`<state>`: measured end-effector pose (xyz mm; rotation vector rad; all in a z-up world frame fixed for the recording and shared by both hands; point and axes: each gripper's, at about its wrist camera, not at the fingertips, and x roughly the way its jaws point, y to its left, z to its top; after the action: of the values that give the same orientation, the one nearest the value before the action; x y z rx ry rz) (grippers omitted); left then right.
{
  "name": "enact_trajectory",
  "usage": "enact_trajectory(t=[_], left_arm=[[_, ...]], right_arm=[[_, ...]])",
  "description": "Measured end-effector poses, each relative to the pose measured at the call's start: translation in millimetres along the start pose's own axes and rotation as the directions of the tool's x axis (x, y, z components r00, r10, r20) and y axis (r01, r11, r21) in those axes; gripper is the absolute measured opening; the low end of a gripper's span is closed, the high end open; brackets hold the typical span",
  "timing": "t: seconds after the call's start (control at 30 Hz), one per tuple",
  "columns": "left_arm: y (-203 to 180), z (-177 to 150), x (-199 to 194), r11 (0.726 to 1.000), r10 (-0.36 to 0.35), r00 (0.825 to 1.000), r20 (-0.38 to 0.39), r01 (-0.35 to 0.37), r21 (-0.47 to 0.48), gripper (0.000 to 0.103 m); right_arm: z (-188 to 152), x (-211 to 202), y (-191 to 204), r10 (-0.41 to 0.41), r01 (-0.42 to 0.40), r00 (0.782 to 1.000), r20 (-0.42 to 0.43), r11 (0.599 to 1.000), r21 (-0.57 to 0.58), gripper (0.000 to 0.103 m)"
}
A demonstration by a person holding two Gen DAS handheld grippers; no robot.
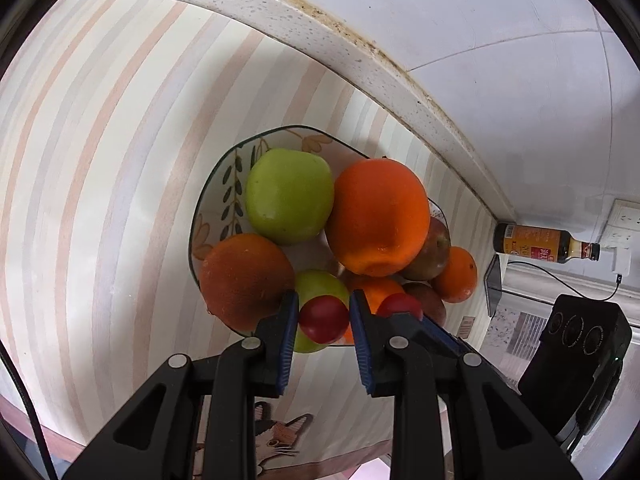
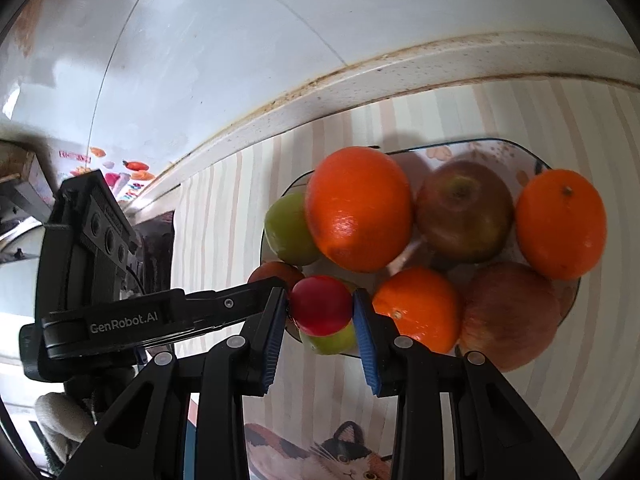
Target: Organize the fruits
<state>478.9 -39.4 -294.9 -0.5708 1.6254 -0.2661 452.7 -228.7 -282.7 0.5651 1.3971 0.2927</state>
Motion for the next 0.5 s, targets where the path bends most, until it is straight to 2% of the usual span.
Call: enact_trajectory(t=[0.13, 0.17, 0.23, 0.33, 0.4, 0.5], left_arm=[[-3.2, 0.0, 4.4, 1.0, 0.013, 1.0, -0.018, -0.013, 0.002, 0.025], [-3.3, -0.3, 4.6, 1.0, 0.018, 1.0, -0.024, -0.018, -0.003, 0.026], [-5.5, -2.0, -0.2, 1.0, 0.009, 1.0, -0.024, -0.008, 0.005, 0.029], [-11.9, -4.2, -12.3, 0.998, 0.03, 1.0, 0.006, -0.03, 0.047, 0.049], [-16.5, -6.4, -23.5, 0.995, 0.056, 0.998, 0.036, -0.059, 0.083, 0.07], [-20.0, -11.3, -39.8, 0.982, 0.123, 0.988, 0.097, -0.135, 0.132, 0.085]], right_arm=[[-2.0, 7.9, -1.3, -0.032, 0.032, 0.999, -0.027, 0.999, -0.003, 0.039], [-2.2, 9.2, -1.9, -0.035, 0.035, 0.999, -0.035, 0.999, 0.0, 0.053], [-2.4, 6.9, -4.1, -0.052, 0.052, 0.998, -0.034, 0.999, 0.012, 0.072], [-1.2, -5.9, -5.7, -0.054, 0.054, 0.998, -0.016, 0.998, 0.023, 0.087], [-0.1, -16.2, -4.6, -0.064, 0.064, 0.998, 0.004, 0.998, 0.018, 0.088], [-0.9, -36.9, -0.4, -0.142, 0.143, 0.989, 0.045, 0.99, -0.008, 0.095]])
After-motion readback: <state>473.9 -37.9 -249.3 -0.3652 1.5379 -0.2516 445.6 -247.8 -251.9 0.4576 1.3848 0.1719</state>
